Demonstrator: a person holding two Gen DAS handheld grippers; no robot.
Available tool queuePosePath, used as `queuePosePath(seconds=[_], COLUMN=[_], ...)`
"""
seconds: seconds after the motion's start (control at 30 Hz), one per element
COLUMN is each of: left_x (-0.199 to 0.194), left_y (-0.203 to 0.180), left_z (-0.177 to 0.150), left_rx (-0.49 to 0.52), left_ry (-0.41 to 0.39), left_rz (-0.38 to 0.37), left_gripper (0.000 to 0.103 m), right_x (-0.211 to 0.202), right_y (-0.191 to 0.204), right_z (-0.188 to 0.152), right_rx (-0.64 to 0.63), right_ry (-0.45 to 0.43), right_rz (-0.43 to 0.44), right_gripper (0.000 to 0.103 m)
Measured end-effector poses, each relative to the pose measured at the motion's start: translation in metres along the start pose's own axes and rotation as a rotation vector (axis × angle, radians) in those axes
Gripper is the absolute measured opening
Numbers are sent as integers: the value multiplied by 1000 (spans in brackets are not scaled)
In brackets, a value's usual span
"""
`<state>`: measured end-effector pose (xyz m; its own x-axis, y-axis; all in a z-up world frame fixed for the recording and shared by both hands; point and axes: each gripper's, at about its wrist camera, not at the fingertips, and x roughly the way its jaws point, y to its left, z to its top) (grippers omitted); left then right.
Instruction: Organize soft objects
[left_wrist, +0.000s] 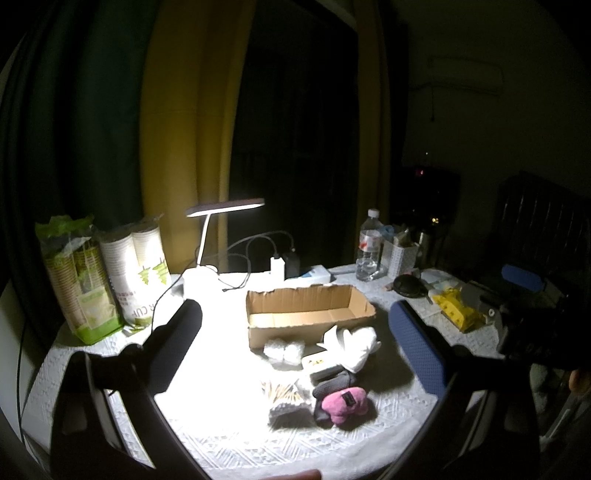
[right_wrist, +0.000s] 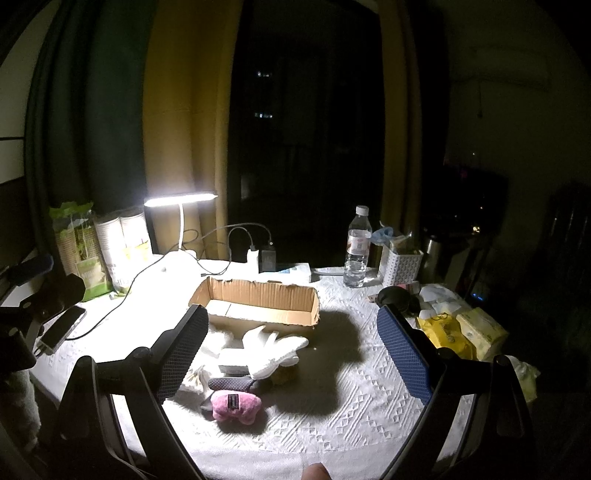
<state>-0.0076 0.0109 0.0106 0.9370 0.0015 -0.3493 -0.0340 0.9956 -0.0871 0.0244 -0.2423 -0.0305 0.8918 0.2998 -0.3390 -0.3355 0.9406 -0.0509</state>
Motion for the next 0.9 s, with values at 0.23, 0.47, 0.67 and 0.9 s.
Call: queuePosePath(seconds=[0.23, 0.47, 0.67, 0.9], left_x=[28, 67, 97, 136], left_y=[6, 14, 23, 35], left_z=[-9, -27, -45, -69], left_rx=[-6, -21, -36, -53], left_ry=[54, 131, 196, 290], left_rz=[7, 11, 14, 23], left_gripper=[102, 102, 102, 102], right_x=[18, 59, 94, 135], right_y=[-5, -5, 1, 5], right_z=[-6, -18, -30, -45], right_rx=[16, 10, -1, -9], right_ry=[47, 134, 206, 287], right_rz=[-1, 8, 22, 43], right_gripper=[95, 95, 95, 95])
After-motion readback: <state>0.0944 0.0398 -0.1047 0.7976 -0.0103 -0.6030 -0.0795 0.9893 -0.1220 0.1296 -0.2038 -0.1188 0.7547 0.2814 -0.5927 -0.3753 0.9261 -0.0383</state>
